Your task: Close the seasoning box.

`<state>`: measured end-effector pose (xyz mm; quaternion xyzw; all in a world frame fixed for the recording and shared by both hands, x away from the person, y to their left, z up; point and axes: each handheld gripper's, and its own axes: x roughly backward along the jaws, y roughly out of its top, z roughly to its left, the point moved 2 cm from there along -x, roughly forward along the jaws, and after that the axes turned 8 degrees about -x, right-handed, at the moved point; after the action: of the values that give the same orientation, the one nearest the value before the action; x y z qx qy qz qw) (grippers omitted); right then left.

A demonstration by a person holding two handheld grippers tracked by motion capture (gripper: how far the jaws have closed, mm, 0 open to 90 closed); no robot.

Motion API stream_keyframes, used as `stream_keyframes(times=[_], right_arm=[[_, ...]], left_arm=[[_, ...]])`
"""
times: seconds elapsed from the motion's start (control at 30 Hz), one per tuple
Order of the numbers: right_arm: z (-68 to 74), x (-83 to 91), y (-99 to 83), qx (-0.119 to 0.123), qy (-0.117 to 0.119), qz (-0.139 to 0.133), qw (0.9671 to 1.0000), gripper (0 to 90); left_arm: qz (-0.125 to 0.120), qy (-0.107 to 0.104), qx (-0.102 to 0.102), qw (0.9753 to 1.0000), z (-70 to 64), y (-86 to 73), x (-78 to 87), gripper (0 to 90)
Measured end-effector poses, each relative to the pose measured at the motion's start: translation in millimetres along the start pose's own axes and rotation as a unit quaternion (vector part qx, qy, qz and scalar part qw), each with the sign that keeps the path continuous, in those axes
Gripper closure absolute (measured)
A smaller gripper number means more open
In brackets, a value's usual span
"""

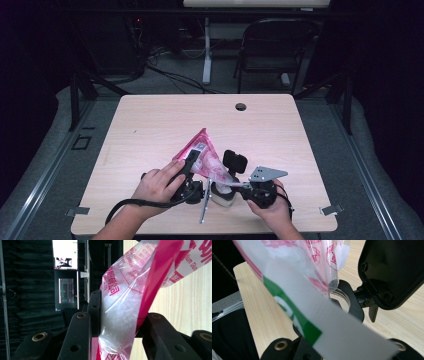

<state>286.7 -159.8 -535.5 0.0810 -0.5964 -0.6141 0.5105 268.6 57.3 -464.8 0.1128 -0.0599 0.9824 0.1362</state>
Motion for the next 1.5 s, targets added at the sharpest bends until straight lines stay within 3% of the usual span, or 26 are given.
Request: stream_keyframes(times=[1.0,1.5], right_arm=[[0.4,-0.1,0.1,-0.001,0.002,-0.002,1.0,90.0],[-0.3,0.3,0.2,0.002,-0.001,0.001,1.0,90.0]], left_arm=[[-0.002,0.002,0.0,1.0,0.9,0.0,0.6,69.4],[-0.001,-0.006,0.01,0.9999,-1.9,-2.6,-0.5,69.5]])
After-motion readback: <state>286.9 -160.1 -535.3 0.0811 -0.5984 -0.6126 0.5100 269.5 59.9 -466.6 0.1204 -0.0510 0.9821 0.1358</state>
